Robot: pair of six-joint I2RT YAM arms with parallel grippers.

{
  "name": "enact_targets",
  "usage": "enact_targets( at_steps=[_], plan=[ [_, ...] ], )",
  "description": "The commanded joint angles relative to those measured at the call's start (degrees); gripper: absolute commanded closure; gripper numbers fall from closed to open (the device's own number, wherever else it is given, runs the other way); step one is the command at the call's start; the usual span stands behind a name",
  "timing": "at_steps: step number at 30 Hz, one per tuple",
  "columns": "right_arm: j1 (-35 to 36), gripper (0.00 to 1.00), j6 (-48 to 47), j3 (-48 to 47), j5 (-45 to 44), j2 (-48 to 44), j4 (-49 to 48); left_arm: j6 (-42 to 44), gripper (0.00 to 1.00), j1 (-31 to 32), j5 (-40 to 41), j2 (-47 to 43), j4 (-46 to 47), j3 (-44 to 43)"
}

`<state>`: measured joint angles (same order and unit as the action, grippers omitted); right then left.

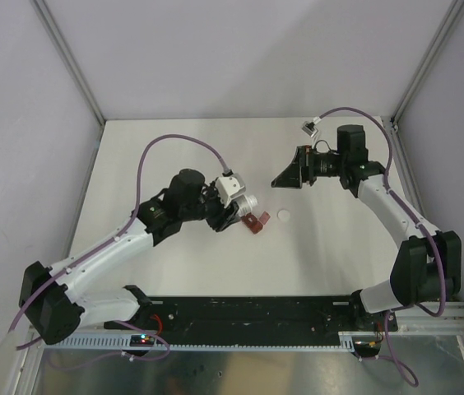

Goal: Sort the pills into containers

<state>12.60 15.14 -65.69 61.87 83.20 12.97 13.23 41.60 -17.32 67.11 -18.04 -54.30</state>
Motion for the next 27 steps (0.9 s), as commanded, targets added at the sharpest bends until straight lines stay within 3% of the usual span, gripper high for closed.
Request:
enact_targets(
  at_steps=[1,9,27],
  plan=[
    [-1.8,0.07,-8.3,-3.2,-1.8,-2.4,6.2,-1.3,1.00,-0.7,-0.7,-3.0,5.3,2.1],
    [-3.2,0.06,-18.6,-2.7,-5.2,-3.5,14.7,-2.3,1.00,-0.8,-1.0,-4.2,7.1,5.9],
    [-7.1,0.03,-19.0,5.2,-6.0,-9.2,8.8,-3.7,1.00,-0.7,-1.1,-0.7,8.0,7.5]
  ],
)
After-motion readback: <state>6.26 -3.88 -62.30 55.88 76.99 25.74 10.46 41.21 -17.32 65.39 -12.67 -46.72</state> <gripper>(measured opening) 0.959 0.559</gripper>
